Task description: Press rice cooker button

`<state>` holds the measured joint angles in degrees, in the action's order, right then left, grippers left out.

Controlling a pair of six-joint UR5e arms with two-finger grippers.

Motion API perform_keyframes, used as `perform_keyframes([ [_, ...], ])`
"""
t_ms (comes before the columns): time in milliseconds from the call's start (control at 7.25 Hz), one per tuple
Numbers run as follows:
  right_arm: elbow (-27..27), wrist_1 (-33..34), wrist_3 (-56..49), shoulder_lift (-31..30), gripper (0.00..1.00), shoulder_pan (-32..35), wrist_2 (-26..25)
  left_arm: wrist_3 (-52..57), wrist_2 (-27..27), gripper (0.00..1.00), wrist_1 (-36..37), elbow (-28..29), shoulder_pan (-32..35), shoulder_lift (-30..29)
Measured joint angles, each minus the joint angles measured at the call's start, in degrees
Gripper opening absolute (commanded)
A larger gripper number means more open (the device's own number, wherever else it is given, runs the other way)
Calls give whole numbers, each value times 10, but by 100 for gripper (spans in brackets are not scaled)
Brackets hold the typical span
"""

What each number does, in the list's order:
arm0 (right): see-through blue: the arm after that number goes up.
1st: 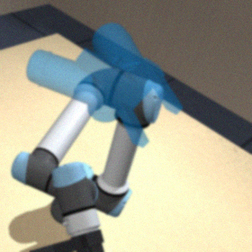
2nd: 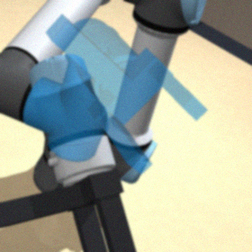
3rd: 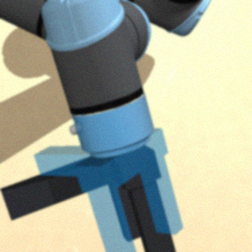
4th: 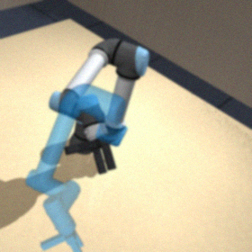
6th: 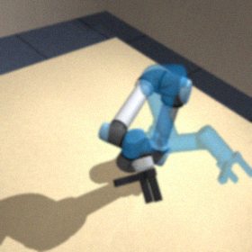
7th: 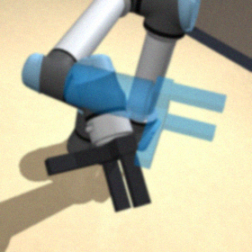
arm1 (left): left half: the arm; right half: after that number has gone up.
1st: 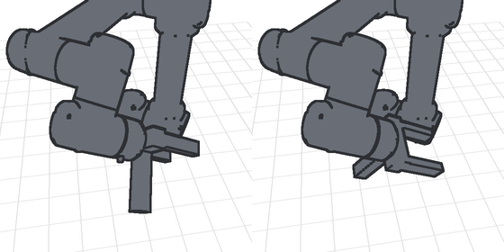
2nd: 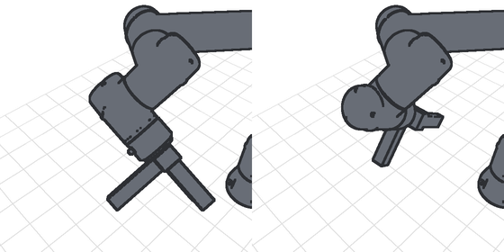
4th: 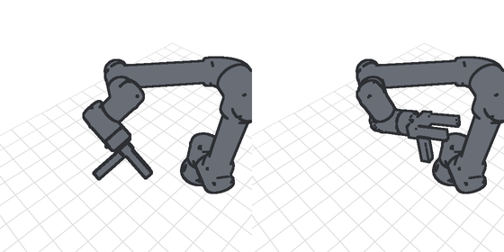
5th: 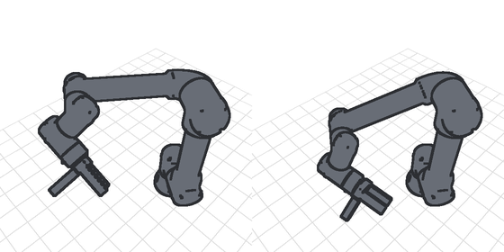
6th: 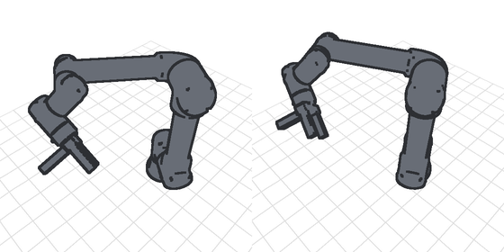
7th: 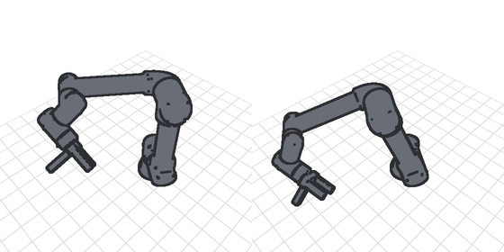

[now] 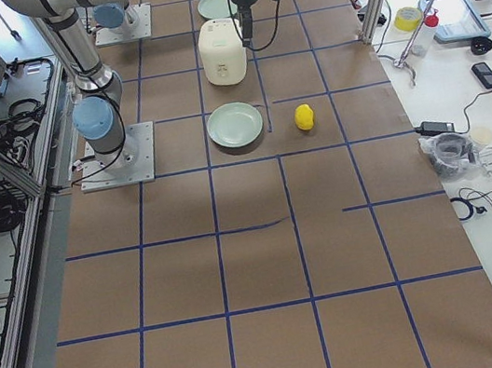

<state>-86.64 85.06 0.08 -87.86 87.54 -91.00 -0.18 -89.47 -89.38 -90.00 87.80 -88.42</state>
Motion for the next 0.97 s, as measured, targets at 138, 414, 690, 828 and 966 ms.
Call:
perform_keyframes([
  [138,2,0,0,0,100,0,3,0,0,100,0,0,0,0],
  [414,5,-8,1,0,100,1,1,0,0,100,0,0,0,0],
  [690,4,-12,4,0,100,1,-1,-1,0,100,0,0,0,0],
  [828,2,-12,6,0,100,2,-1,-1,0,100,0,0,0,0],
  [966,0,-12,7,0,100,2,-1,0,0,100,0,0,0,0],
])
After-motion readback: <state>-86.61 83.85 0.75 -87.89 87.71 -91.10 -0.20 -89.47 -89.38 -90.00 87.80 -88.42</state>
